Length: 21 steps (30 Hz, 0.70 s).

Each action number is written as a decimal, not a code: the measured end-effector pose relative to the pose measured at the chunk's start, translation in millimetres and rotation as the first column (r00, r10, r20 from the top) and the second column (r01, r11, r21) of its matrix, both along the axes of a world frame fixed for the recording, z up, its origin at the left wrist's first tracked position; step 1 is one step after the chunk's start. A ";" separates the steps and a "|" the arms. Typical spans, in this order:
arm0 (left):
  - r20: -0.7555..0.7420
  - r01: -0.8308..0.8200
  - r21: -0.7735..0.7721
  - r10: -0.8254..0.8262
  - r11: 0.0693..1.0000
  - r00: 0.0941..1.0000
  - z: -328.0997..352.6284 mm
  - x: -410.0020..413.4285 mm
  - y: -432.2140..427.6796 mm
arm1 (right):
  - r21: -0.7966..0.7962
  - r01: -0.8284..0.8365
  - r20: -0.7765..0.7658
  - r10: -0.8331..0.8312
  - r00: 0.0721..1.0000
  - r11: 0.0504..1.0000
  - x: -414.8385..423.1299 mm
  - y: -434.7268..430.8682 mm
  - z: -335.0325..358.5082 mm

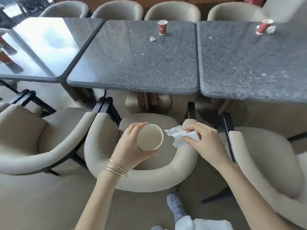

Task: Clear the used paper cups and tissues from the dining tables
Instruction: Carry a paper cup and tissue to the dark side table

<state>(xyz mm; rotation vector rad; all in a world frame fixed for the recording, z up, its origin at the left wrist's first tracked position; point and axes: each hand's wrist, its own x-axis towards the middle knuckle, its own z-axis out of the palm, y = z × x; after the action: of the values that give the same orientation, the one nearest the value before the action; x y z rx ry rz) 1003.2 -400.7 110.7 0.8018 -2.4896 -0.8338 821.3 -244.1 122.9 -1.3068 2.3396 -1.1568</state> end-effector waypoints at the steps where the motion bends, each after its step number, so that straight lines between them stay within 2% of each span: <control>1: 0.008 0.046 0.014 -0.046 0.999 0.999 -2.5 3.6 8.0 | 0.002 0.030 0.006 -0.030 1.000 1.000 9.7 13.8 -1.6; 7: 0.014 0.323 0.023 -0.323 0.946 0.946 -9.0 17.9 57.1 | 0.034 0.269 0.000 -0.269 0.963 0.963 66.8 101.8 -8.7; 11: 0.023 0.500 0.017 -0.500 0.866 0.866 -4.9 11.2 92.3 | 0.072 0.435 -0.029 -0.435 0.900 0.897 93.3 163.1 -2.0; 21: -0.042 0.733 -0.023 -0.733 0.680 0.679 1.1 -12.8 180.1 | 0.096 0.705 -0.075 -0.701 0.709 0.703 136.4 269.4 6.6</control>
<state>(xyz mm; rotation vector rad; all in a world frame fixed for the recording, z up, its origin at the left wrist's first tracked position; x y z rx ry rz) 990.3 -220.7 111.8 -0.3016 -2.7622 -1.0639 957.7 25.3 129.6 -0.3434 2.9850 -1.1300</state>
